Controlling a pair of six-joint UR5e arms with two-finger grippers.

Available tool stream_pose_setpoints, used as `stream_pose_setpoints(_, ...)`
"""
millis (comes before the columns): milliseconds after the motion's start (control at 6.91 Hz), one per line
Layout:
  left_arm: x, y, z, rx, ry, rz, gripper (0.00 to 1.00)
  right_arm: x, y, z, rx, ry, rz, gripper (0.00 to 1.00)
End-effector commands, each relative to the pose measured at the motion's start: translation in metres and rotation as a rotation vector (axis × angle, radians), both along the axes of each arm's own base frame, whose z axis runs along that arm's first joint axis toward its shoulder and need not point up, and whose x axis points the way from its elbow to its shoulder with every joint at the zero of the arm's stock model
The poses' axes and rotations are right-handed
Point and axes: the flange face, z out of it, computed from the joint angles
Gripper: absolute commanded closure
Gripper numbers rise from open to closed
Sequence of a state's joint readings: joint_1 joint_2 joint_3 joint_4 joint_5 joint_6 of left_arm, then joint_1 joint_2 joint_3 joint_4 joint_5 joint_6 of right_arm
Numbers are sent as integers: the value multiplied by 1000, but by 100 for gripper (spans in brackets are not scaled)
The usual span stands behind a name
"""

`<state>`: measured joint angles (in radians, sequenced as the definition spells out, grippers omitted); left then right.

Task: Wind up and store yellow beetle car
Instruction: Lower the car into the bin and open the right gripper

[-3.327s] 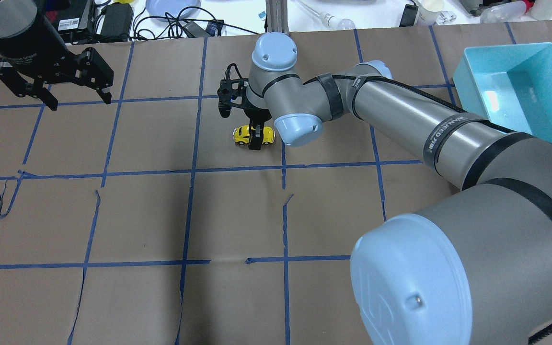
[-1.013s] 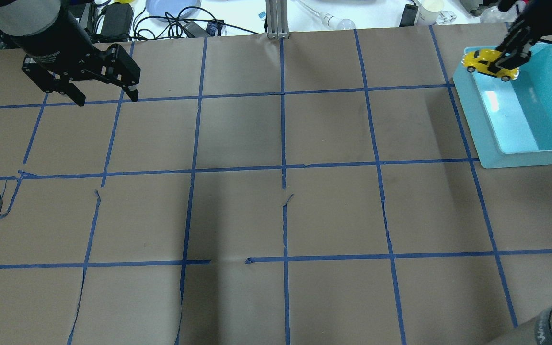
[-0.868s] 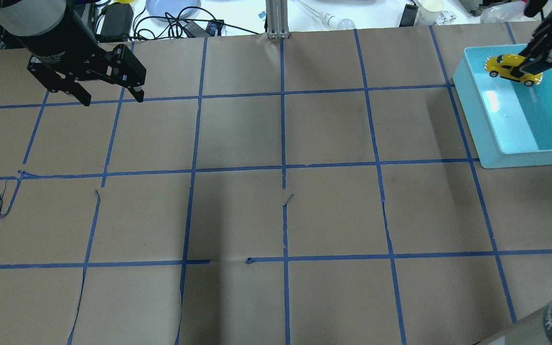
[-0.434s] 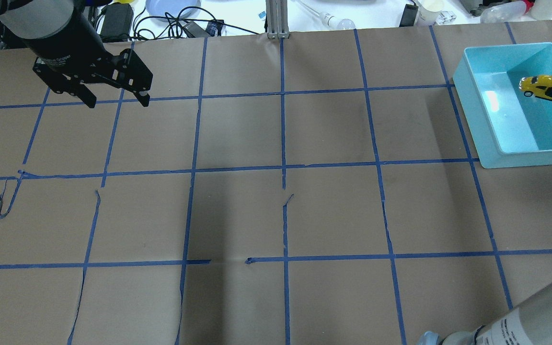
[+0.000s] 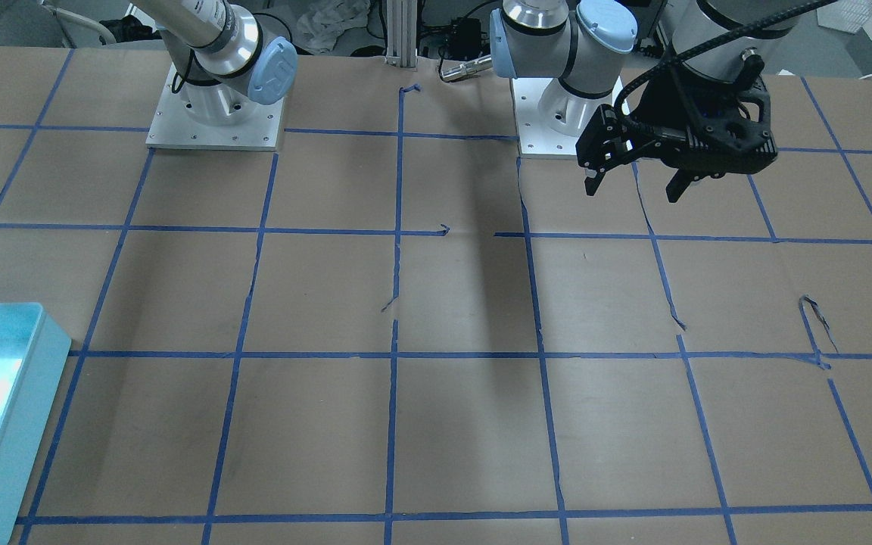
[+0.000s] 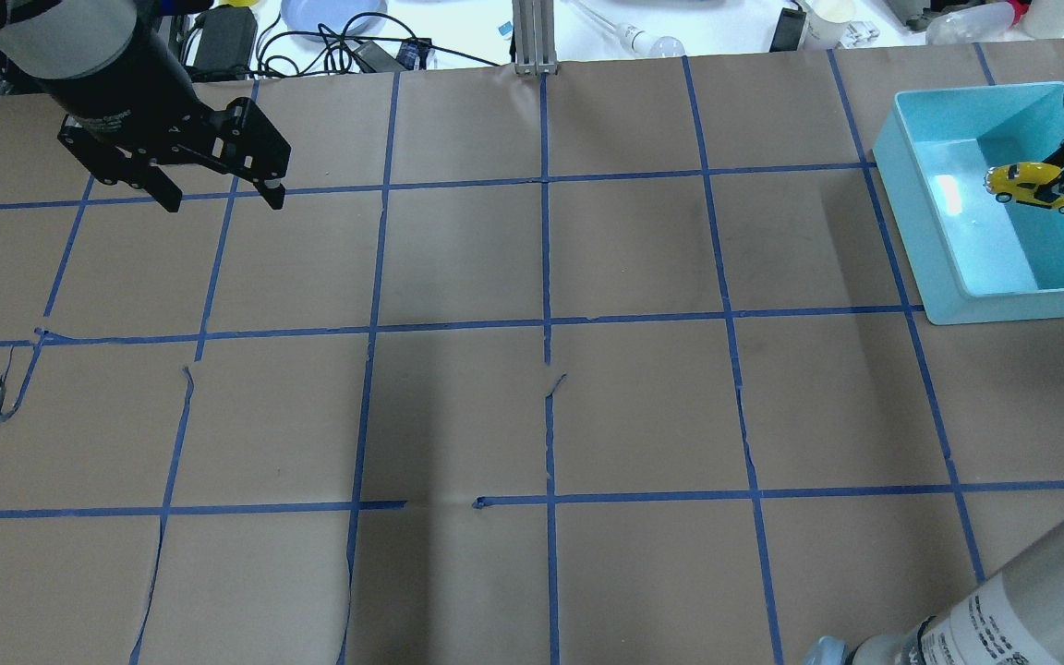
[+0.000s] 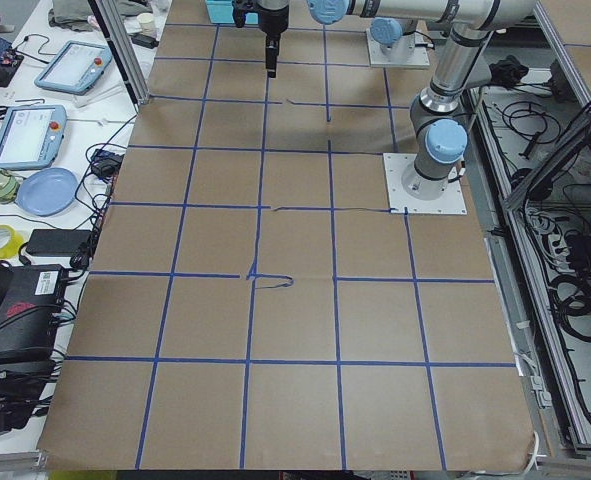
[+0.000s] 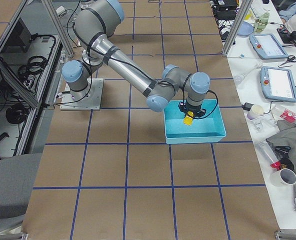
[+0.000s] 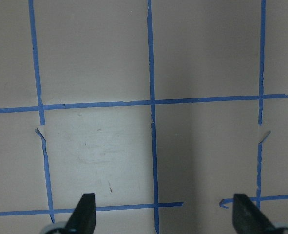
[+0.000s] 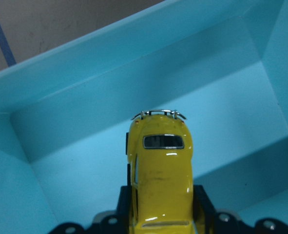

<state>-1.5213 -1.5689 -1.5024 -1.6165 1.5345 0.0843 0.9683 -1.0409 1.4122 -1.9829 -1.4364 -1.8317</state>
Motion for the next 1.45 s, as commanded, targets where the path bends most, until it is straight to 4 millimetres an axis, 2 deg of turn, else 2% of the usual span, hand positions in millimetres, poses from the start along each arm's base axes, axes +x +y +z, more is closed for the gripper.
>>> stream_pose_setpoints(0, 0, 1, 0, -1, 0, -1, 0, -8, -13, -37, -32, 20, 170, 100)
stream_pose_setpoints(289, 0, 1, -1, 1, 2, -1, 0, 2, -21, -67, -50, -59, 206, 98)
stream_pose_setpoints(434, 0, 0, -1, 2, 1, 1, 0, 2, -21, -72, -49, -65, 207, 85)
stream_pose_setpoints(579, 0, 1, -1, 3, 2, -1, 0, 3, -20, -74, -44, -71, 191, 1)
stream_pose_setpoints(723, 2, 0, -1, 3, 2, 4, 0, 3, -20, -68, -49, -65, 174, 0)
stream_pose_setpoints(868, 0, 1, -2, 4, 2, -1, 0, 20, -22, -37, -68, -47, 137, 0)
stream_pose_setpoints(1013, 1, 0, -6, 10, 6, 1, 0, 62, -14, 16, -37, -48, 86, 0)
stream_pose_setpoints(1157, -1, 3, -15, 29, 7, -2, 0, 100, 4, 64, 29, -62, -24, 0)
stream_pose_setpoints(1302, -1, 3, -13, 19, 9, -11, 0, 158, 13, 107, 35, -60, -194, 0)
